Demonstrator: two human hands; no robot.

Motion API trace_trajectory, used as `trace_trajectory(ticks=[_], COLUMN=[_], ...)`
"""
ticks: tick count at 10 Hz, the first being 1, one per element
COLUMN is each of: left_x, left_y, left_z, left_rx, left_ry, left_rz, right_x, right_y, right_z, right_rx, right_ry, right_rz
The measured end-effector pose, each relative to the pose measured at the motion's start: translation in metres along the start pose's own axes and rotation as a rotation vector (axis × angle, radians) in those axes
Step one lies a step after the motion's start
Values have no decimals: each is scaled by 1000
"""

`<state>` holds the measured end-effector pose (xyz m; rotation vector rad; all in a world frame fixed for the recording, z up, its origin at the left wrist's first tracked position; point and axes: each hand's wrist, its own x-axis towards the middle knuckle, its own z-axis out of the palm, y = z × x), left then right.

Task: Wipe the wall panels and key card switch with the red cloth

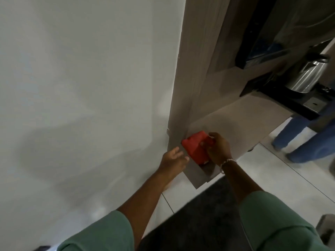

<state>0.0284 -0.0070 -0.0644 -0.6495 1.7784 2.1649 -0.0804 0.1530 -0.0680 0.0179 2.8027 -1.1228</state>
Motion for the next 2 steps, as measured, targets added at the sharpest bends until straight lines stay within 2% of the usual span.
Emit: trace_trajectory(ticks=[1,2], left_x=[-12,-34], left_y=[14,32], left_z=[-22,-42], left_rx=[203,441], left_ry=[75,253], left_rz=[105,232], right_x=[-16,-39], right_y=[-10,-24], right_z=[7,9], right_rx=[-91,-171], right_ry=[157,308], right_rz=[-24,-163])
